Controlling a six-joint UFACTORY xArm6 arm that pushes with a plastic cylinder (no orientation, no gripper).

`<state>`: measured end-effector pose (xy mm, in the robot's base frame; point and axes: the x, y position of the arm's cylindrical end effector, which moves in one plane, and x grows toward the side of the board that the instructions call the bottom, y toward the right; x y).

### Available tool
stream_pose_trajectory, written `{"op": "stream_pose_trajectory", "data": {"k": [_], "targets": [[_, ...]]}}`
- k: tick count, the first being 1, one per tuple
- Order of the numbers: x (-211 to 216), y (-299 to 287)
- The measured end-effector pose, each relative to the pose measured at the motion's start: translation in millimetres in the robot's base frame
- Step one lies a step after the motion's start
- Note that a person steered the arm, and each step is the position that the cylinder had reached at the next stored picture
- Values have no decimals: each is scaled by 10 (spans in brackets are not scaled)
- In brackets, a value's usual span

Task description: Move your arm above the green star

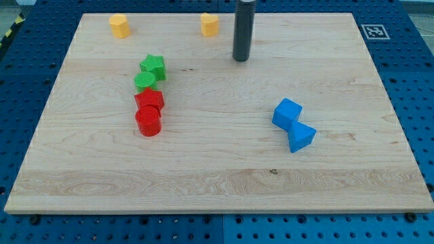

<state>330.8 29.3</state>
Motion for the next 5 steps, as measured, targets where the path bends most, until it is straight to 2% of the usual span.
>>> {"op": "stream_pose_trajectory", "data": {"k": [3, 5], "targets": [[5, -122], [471, -235]]}}
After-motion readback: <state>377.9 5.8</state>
